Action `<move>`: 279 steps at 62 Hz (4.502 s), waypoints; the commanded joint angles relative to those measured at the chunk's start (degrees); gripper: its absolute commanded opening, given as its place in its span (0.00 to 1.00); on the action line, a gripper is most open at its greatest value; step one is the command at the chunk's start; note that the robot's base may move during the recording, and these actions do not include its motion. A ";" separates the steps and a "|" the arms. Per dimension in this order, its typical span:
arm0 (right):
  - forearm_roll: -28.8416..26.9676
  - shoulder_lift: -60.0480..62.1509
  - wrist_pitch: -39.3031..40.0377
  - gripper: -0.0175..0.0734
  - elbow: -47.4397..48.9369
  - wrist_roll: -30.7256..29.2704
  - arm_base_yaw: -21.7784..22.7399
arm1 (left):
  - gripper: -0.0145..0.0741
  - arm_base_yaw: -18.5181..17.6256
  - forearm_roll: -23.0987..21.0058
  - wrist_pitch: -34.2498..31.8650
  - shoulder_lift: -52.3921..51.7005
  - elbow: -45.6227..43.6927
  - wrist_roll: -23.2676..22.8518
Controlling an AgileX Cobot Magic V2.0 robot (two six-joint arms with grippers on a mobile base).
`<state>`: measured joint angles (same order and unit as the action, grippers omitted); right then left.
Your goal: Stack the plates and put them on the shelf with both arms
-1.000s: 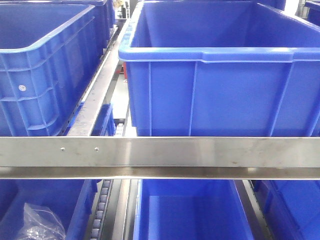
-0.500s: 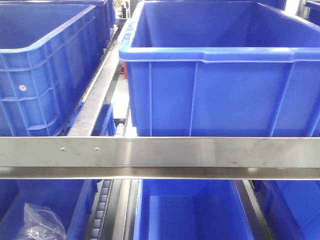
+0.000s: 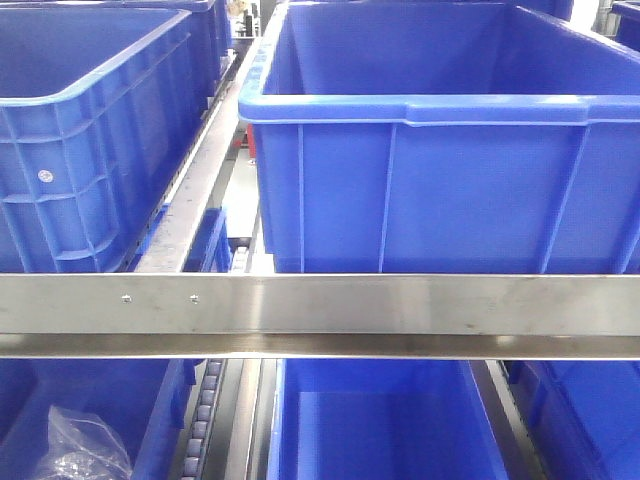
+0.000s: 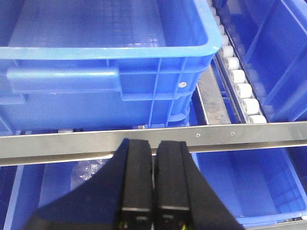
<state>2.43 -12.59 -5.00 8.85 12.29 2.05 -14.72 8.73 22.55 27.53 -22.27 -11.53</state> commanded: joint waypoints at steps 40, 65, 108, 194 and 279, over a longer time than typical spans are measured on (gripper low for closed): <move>0.35 14.31 6.09 0.25 -10.55 -0.26 0.43 | 0.27 0.07 0.15 -4.49 0.43 -1.78 -0.55; -3.47 14.31 6.97 0.25 -10.55 -1.83 0.43 | 0.27 0.07 0.15 -4.49 0.43 -1.78 -0.55; -3.47 14.31 5.30 0.25 -10.55 -1.83 0.43 | 0.27 0.07 0.15 -4.49 0.43 -1.78 -0.55; -3.47 14.31 5.30 0.25 -10.55 -1.83 0.43 | 0.27 12.34 -4.55 -20.85 -29.02 22.81 -0.55; -3.47 14.31 5.30 0.25 -10.55 -1.83 0.43 | 0.27 12.34 -2.35 -23.64 -28.99 22.90 -0.55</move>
<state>-1.00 0.60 -4.83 -1.61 10.97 2.10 -2.52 6.34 4.35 -0.27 0.42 -11.53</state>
